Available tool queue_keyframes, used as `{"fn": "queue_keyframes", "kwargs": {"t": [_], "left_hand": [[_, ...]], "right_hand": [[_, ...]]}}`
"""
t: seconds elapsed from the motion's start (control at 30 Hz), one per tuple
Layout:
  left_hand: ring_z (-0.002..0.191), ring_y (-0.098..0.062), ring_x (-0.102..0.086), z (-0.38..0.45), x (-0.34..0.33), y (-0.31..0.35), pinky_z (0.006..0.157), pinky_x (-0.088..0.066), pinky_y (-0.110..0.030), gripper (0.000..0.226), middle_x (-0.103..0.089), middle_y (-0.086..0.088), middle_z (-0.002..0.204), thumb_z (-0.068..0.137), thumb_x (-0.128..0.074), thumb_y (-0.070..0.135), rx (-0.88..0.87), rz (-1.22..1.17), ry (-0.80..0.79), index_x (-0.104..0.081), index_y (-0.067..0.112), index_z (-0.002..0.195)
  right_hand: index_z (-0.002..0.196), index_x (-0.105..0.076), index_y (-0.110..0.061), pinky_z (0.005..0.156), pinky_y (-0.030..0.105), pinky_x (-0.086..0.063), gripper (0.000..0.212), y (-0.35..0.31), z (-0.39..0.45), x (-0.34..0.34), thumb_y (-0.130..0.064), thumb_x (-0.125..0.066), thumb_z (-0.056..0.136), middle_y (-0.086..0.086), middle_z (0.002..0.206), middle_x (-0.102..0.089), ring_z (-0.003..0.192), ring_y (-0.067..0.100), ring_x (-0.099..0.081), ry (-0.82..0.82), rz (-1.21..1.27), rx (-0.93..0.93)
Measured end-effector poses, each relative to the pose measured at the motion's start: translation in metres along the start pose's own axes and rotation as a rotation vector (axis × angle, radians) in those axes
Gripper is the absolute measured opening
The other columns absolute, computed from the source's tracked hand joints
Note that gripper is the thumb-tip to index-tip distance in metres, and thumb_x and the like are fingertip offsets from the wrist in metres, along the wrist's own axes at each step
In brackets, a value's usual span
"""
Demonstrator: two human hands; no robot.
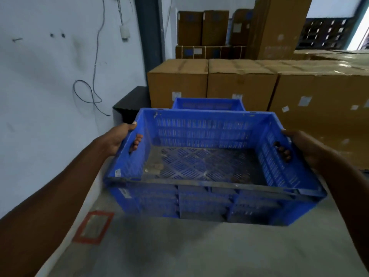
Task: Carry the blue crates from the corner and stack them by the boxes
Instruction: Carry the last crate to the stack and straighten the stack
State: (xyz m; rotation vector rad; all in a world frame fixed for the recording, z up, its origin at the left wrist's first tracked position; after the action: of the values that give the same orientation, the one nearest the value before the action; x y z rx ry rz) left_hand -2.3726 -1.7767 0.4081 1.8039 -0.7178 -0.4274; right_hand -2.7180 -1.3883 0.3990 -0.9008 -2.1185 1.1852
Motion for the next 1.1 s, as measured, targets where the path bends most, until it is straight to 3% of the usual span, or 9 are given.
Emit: {"fn": "queue_keyframes", "kwargs": {"t": [0.27,0.57,0.8,0.9,1.1], "left_hand": [[0.054,-0.017,-0.047,0.187,-0.022,0.119,0.042,-0.048,-0.02,0.051,-0.055,-0.01,0.075,0.107,-0.037,0.046,-0.055,0.095,-0.04,-0.055,-0.002,0.104],[0.044,-0.012,-0.052,0.36,-0.051,0.206,0.043,-0.049,-0.021,0.04,-0.064,-0.013,0.078,0.105,-0.044,0.033,-0.027,-0.099,-0.105,-0.048,0.004,0.133],[0.057,-0.013,-0.043,0.449,-0.079,0.236,0.046,-0.042,-0.02,0.037,-0.062,-0.008,0.08,0.105,-0.039,0.032,0.005,-0.038,-0.094,-0.051,0.002,0.124],[0.053,-0.015,-0.044,0.476,-0.087,0.242,0.042,-0.041,-0.019,0.036,-0.064,-0.008,0.066,0.106,-0.039,0.031,0.006,-0.03,-0.066,-0.05,0.0,0.12],[0.043,-0.014,-0.05,0.504,-0.1,0.252,0.042,-0.043,-0.019,0.04,-0.064,-0.009,0.057,0.105,-0.039,0.032,-0.028,0.023,-0.029,-0.052,0.0,0.126]], "right_hand": [[0.089,-0.055,-0.006,0.033,0.022,-0.034,0.053,-0.14,0.155,0.001,-0.053,-0.035,0.102,0.001,0.063,-0.043,0.039,0.008,-0.038,-0.061,0.079,0.056],[0.088,-0.054,-0.008,0.037,0.02,-0.035,0.041,-0.244,0.299,-0.001,-0.042,-0.035,0.101,0.002,0.063,-0.047,0.042,0.009,-0.04,-0.019,0.093,0.118],[0.092,-0.055,-0.009,0.038,0.02,-0.037,0.04,-0.295,0.386,0.008,-0.041,-0.034,0.102,0.002,0.065,-0.052,0.043,0.009,-0.042,0.004,0.108,0.088],[0.096,-0.056,-0.007,0.037,0.021,-0.038,0.04,-0.31,0.414,0.007,-0.04,-0.035,0.102,0.002,0.067,-0.052,0.045,0.009,-0.042,-0.01,0.096,0.087],[0.098,-0.055,-0.007,0.038,0.02,-0.036,0.038,-0.321,0.455,0.011,-0.037,-0.033,0.103,0.002,0.071,-0.05,0.049,0.009,-0.039,-0.011,0.076,0.116]]}}
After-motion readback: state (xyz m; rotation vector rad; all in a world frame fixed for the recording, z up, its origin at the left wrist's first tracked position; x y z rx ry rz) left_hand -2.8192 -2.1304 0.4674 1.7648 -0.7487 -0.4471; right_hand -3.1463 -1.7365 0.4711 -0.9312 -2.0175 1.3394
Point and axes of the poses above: each hand's wrist, its own z-axis towards the middle knuckle, its own x-axis out of the back of the hand, y = z × x, the point moved 3 cm from there along z, towards the middle knuckle
